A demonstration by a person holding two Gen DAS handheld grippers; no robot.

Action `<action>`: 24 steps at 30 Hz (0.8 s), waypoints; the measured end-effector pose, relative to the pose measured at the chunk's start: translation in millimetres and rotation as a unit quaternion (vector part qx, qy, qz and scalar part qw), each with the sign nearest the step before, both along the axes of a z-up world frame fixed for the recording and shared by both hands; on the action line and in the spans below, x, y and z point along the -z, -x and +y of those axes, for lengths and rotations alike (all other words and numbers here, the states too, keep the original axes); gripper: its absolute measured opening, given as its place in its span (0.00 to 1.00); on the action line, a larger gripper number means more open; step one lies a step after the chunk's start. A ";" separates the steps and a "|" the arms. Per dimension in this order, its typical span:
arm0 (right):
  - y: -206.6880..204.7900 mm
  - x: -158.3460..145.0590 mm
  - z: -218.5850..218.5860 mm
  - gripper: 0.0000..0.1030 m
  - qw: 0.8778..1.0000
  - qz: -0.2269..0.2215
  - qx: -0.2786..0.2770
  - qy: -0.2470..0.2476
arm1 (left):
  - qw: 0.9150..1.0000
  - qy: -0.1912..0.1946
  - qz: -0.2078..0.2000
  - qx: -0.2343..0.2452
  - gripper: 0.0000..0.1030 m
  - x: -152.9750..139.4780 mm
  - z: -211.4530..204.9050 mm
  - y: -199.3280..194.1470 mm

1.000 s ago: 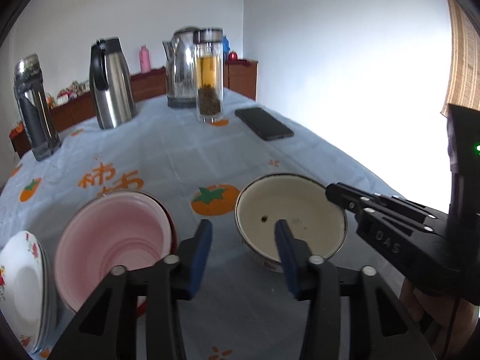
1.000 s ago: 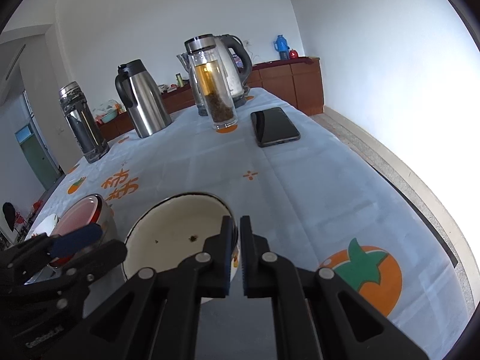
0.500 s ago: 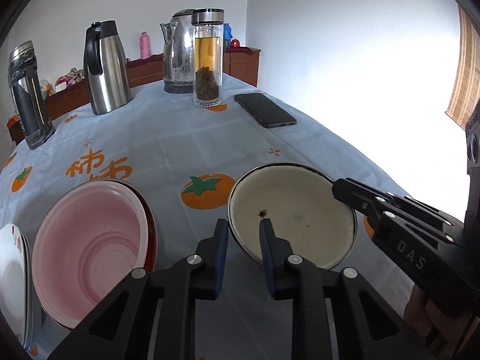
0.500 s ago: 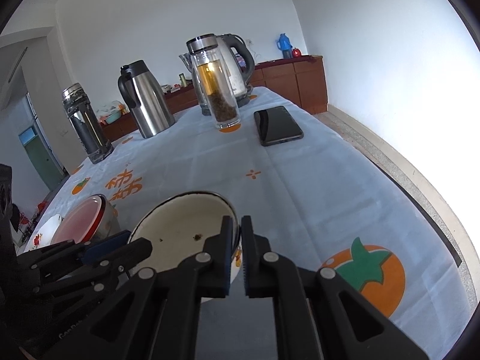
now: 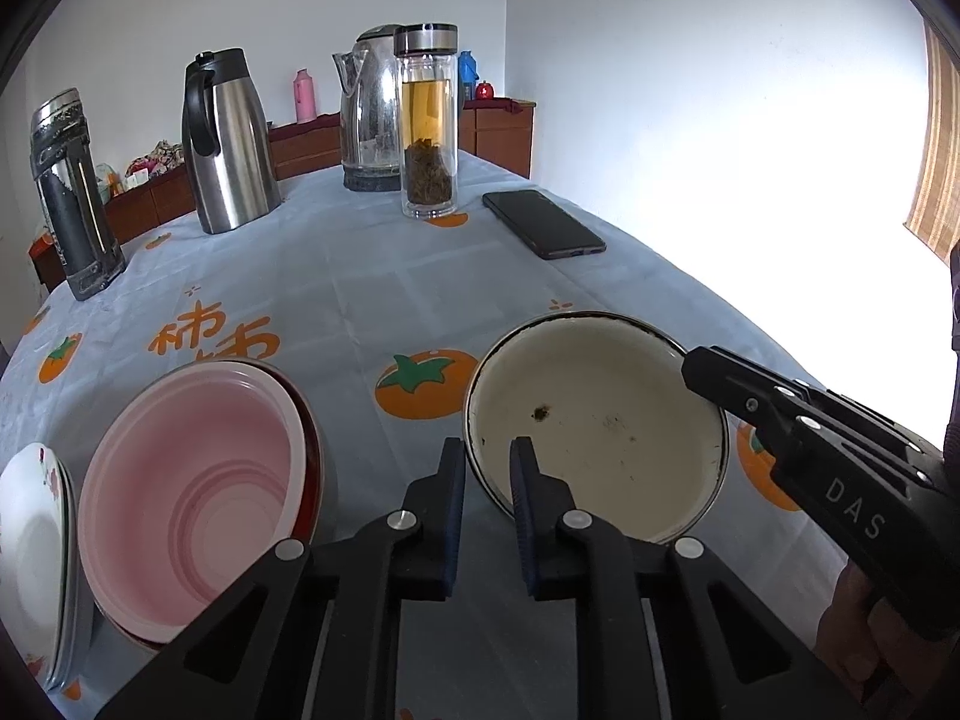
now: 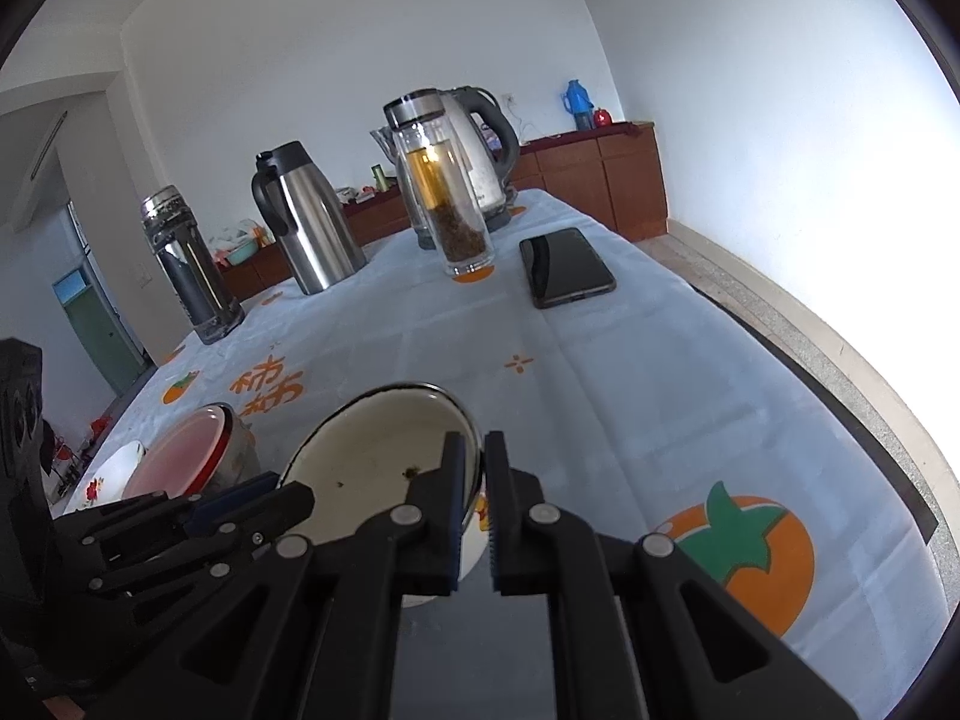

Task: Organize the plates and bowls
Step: 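Lift the enamel bowl with both grippers over the pink bowl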

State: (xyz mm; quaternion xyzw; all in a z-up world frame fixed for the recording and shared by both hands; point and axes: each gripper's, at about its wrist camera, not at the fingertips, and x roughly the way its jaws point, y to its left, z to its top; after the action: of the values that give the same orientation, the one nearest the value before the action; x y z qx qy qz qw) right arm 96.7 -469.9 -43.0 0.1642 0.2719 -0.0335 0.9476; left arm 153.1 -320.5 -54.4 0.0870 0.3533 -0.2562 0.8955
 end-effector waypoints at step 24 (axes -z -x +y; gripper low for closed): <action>8.5 -69.8 61.7 0.06 0.995 -0.067 -0.035 0.064 | 0.993 0.093 -0.058 -0.037 0.16 -53.7 69.1 9.3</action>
State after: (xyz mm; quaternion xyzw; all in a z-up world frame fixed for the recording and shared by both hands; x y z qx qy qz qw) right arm 88.2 -408.2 26.8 0.0954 0.2110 -0.0067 0.9728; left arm 143.8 -251.4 -0.7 0.0045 0.2787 -0.2495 0.9274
